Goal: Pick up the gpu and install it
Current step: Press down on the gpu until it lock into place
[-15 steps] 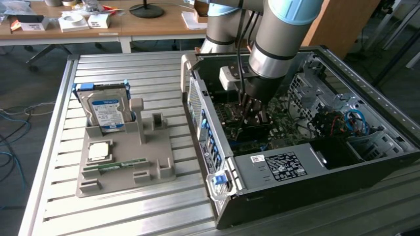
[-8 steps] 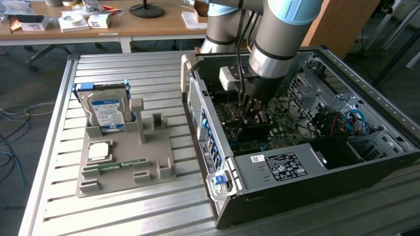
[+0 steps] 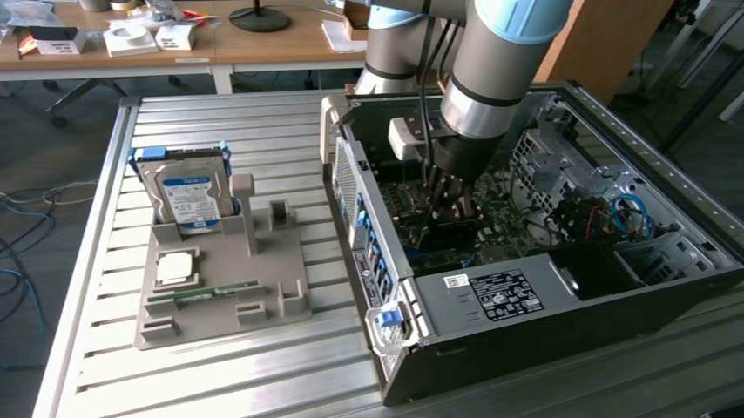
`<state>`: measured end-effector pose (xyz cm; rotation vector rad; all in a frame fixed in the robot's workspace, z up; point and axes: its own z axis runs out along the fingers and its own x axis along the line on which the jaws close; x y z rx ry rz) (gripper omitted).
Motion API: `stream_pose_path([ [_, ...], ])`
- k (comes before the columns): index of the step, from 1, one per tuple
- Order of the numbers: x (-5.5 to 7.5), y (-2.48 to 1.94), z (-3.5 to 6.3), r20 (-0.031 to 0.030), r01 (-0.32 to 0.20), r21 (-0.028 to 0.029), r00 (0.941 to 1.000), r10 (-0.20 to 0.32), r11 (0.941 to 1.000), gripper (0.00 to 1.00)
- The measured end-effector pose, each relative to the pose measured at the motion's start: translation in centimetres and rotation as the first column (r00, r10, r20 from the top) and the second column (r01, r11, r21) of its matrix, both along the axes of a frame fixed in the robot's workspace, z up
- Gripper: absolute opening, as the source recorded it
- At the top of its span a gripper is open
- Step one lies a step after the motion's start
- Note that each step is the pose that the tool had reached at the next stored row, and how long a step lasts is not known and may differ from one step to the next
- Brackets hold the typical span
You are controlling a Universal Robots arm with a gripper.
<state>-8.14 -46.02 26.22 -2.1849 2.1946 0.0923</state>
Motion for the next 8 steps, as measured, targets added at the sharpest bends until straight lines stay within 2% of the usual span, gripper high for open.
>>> stream_pose_path([
  [2,0.0,-0.02,0.37,-0.0008,0.000,-0.0020,1.0000,0.000,1.0000,0.11],
  [8,0.0,-0.02,1.49,-0.0008,0.000,-0.0020,1.0000,0.000,1.0000,0.11],
])
